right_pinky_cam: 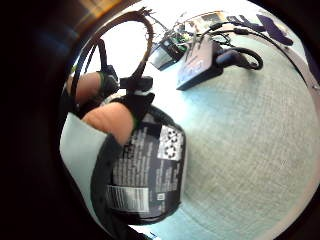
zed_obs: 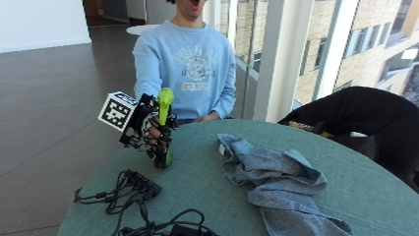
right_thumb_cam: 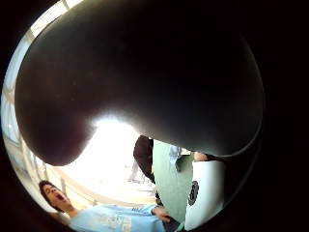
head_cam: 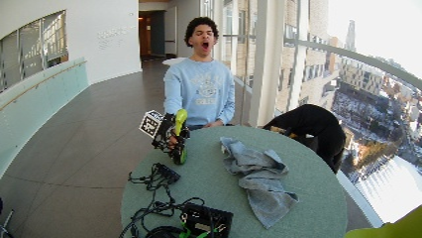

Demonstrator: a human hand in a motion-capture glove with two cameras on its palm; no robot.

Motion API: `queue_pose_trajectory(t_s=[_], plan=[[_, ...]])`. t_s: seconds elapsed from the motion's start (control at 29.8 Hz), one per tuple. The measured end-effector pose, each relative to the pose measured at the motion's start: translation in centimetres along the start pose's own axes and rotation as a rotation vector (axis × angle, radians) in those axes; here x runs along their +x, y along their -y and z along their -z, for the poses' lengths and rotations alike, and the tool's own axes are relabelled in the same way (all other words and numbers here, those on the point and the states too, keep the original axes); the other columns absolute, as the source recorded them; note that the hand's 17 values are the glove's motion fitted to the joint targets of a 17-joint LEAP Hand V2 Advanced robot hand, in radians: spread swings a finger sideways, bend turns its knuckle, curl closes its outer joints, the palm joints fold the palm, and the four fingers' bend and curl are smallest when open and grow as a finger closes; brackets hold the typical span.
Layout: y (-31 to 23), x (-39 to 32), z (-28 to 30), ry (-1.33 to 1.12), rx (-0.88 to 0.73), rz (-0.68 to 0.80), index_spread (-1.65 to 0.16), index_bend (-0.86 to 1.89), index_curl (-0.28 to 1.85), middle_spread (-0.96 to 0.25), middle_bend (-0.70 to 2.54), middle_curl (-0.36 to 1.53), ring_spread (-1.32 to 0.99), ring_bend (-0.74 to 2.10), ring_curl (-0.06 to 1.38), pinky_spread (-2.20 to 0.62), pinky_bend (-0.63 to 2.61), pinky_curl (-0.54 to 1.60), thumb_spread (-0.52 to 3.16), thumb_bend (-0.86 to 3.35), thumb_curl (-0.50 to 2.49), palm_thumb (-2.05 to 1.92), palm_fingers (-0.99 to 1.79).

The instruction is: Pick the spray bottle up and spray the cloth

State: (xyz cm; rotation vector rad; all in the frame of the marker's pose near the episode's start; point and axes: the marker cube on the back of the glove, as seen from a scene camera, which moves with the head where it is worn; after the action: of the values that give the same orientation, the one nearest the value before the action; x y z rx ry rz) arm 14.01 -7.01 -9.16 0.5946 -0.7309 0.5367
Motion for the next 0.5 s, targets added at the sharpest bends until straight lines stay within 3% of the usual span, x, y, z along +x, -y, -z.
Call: queue_pose_trajectory(t_s=[0.5], plan=[[2.1, -6.1, -1.7, -0.044, -0.329, 0.058, -0.25, 0.13, 0.40, -0.12, 0.30, 0.45, -0.02, 0.44, 0.38, 0.26, 0.18, 0.28, 0.65, 0.00, 0.58, 1.03, 1.07]])
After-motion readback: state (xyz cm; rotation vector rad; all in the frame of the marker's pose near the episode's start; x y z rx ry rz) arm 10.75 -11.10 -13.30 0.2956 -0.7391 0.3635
